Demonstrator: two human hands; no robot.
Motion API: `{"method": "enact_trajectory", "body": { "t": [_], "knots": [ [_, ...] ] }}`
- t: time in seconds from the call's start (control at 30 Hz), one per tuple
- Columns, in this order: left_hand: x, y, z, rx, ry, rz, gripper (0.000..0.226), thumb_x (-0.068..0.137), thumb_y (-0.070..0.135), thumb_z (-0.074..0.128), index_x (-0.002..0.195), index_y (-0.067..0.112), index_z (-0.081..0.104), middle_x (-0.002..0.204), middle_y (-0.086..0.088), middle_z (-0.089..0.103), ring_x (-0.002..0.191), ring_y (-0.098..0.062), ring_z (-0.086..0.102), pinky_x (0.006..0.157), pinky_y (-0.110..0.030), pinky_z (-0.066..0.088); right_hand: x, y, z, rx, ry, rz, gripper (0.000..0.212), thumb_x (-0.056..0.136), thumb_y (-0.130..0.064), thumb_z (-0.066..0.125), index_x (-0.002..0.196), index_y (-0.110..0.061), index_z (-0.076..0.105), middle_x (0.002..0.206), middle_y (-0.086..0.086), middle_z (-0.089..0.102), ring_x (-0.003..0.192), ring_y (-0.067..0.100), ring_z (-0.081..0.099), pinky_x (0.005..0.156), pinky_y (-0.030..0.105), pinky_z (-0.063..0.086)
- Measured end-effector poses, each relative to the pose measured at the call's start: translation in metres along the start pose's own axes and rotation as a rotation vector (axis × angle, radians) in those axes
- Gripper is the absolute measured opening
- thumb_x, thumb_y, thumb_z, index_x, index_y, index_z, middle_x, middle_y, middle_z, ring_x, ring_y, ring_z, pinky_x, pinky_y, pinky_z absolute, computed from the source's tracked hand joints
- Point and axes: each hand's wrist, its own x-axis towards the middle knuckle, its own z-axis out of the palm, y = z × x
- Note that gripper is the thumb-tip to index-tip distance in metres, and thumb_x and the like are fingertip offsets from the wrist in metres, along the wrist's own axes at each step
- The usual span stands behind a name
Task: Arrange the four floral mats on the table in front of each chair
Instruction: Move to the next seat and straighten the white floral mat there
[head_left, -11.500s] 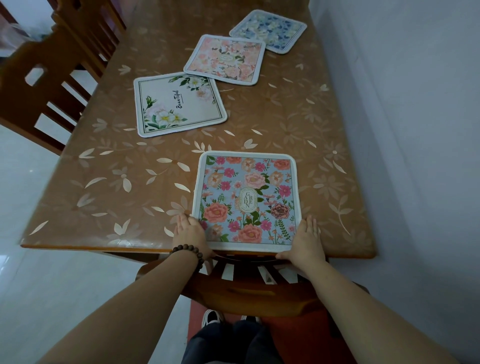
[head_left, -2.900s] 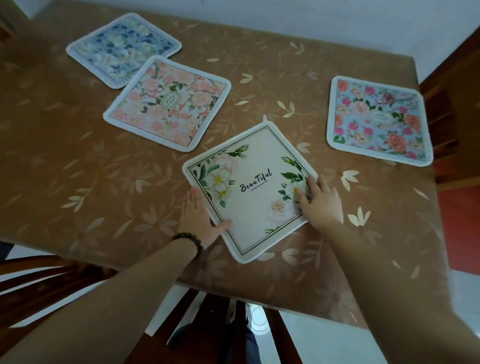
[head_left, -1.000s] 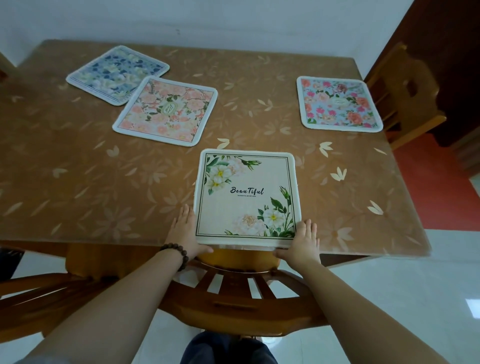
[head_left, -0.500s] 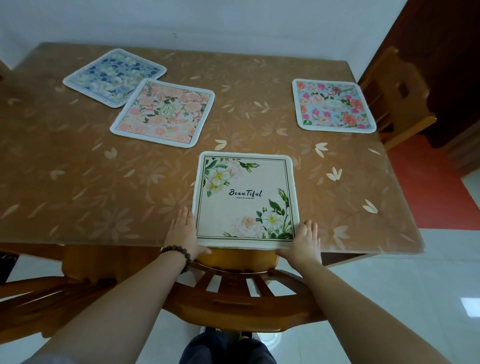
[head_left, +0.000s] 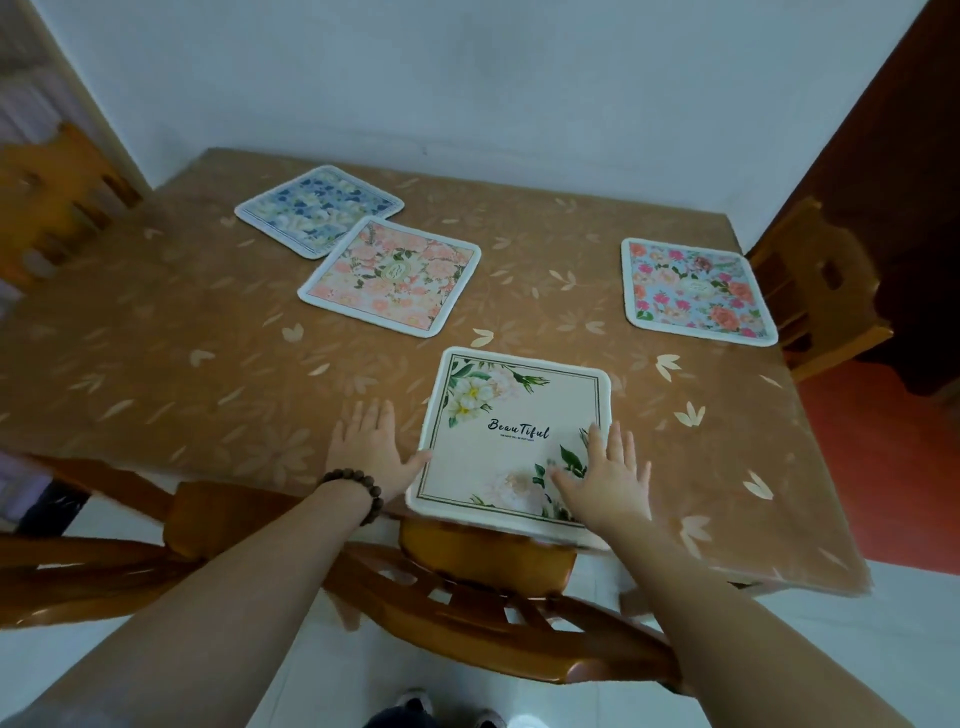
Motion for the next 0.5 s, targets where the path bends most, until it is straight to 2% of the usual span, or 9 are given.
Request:
{"method": "enact_trajectory", "body": {
  "t": [0.37, 0.5],
  "knots": [
    [-0.017, -0.079, -0.055, -0.003, 0.1, -0.198, 0.09, 0.084, 0.071, 0.032, 0.15, 0.018, 0.005, 0.159, -0.005, 0.006, 0.145, -0.023, 0.002, 0.117, -0.048, 0.009, 0.017, -0.103, -0.025, -0.049, 0.038, -0.22, 0.079, 0.09, -0.064, 0.029, 0.152, -0.021, 0.002, 0.159, 0.008, -0.014, 0.145, 0.026, -0.015, 0.114, 0.055, 0.0],
    [-0.014, -0.118, -0.062, -0.031, 0.134, -0.259, 0.09, 0.083, 0.071, 0.032, 0.15, 0.02, 0.003, 0.159, -0.004, 0.007, 0.145, -0.024, 0.003, 0.116, -0.048, 0.007, 0.018, -0.142, -0.022, -0.051, 0.028, -0.235, 0.077, 0.091, -0.063, 0.031, 0.152, -0.023, 0.005, 0.159, 0.008, -0.013, 0.145, 0.027, -0.013, 0.115, 0.055, -0.001]
  ]
}}
